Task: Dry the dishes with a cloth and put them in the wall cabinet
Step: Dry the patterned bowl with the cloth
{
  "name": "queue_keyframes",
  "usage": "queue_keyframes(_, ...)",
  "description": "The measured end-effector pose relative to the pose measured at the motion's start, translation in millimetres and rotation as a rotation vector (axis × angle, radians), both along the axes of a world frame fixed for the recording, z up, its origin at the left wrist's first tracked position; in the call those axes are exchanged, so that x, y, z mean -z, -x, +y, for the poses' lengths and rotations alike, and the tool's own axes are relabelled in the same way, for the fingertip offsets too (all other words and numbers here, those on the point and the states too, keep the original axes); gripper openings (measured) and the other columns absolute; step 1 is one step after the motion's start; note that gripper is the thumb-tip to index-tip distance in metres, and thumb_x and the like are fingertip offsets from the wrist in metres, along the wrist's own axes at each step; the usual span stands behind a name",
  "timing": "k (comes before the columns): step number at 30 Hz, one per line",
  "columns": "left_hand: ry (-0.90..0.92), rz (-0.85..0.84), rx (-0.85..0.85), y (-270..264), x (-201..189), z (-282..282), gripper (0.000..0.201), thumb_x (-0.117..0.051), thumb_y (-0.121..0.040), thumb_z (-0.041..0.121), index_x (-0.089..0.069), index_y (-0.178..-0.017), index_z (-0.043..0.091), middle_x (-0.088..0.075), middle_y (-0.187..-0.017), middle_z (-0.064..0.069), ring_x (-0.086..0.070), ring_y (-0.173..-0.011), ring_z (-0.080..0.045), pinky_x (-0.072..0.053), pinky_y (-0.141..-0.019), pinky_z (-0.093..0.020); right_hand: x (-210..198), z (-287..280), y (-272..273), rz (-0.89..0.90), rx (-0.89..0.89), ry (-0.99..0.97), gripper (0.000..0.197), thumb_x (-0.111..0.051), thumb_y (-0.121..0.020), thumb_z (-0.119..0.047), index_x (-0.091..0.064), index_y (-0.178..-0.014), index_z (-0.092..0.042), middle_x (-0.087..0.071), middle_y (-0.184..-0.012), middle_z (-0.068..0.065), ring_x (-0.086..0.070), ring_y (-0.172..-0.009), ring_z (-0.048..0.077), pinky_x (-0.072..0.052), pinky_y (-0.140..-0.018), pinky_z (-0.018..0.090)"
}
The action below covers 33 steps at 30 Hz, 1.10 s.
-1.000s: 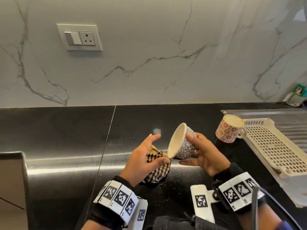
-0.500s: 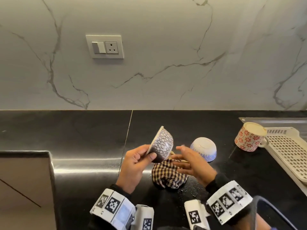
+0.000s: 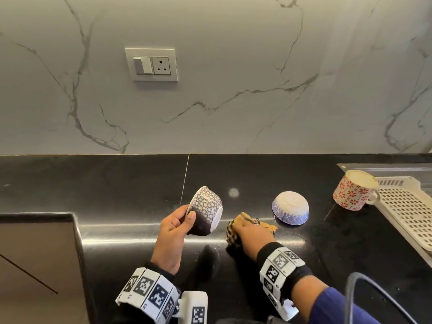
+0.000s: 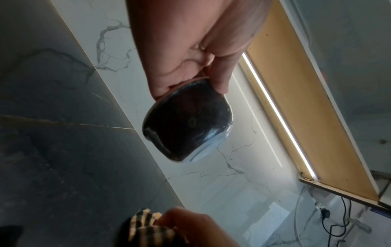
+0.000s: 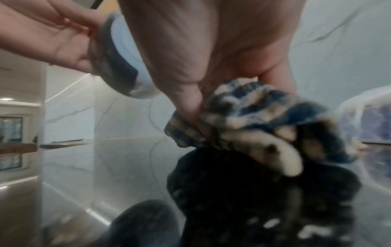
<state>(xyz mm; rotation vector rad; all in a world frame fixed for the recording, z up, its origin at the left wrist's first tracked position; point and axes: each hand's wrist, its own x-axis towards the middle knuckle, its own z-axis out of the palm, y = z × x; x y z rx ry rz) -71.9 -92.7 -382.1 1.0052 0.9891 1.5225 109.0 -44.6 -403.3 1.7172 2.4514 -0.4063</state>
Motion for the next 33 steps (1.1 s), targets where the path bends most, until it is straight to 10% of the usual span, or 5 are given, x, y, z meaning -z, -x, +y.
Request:
queue_keyframes(9,0.075,0.072,0.037,-13.0,-4.8,7.5,0.026,-0.041,-0.095,0.008,-0.066,-0.098,0.007,-0.072,-0.091,-0.008,-0.064,-0.091,-0.021,-0.050,-0.083,-0.031,-49.9,5.3,-48.7,1.194,0.384,-0.078,0.037,-0.055,-0.083,0.008,-0.055,-0.086,-0.029,-0.064,-0.082,-0.003,-0.061,-0.085,0.020,-0.049,-0.081,0.033)
queue_keyframes(16,0.137,-0.075,0.069,-48.7,-16.6,13.9,0.021,-0.042,-0.092,-0.004,-0.062,-0.095,0.003,-0.071,-0.082,-0.007,-0.066,-0.078,-0.015,-0.055,-0.069,-0.023,-50.3,-41.7,16.6,0.381,-0.006,-0.661,0.045,-0.043,-0.076,-0.052,-0.050,-0.115,-0.030,-0.054,-0.123,0.008,-0.047,-0.111,0.029,-0.046,-0.085,0.047)
queue_keyframes(23,0.038,-0.102,0.199,-68.9,-29.3,3.9,0.025,-0.053,-0.088,0.019,-0.061,-0.089,-0.005,-0.067,-0.073,-0.008,-0.064,-0.067,-0.017,-0.054,-0.057,-0.029,-71.3,-16.2,-11.1,1.220,0.264,-0.190,0.019,-0.047,-0.075,-0.033,-0.050,-0.094,-0.037,-0.058,-0.111,-0.009,-0.053,-0.110,0.012,-0.042,-0.088,0.025)
queue_keyframes(29,0.005,-0.291,0.290,-68.3,-22.8,0.9,0.026,-0.074,-0.067,0.027,-0.074,-0.082,0.006,-0.071,-0.089,-0.013,-0.066,-0.085,-0.021,-0.055,-0.069,-0.027,-70.3,-11.9,-34.5,1.880,0.512,0.661,0.050,-0.070,-0.065,-0.041,-0.070,-0.097,-0.003,-0.068,-0.104,0.021,-0.068,-0.090,0.030,-0.055,-0.080,0.042)
queue_keyframes(33,-0.033,-0.004,0.300,-55.7,-30.7,12.0,0.048,-0.072,-0.070,0.036,-0.065,-0.100,0.000,-0.068,-0.099,-0.013,-0.061,-0.095,-0.024,-0.051,-0.080,-0.026,-74.4,-5.0,-43.1,1.619,0.403,0.123,0.048,-0.067,-0.065,-0.045,-0.063,-0.101,-0.015,-0.069,-0.100,0.008,-0.065,-0.093,0.024,-0.053,-0.077,0.032)
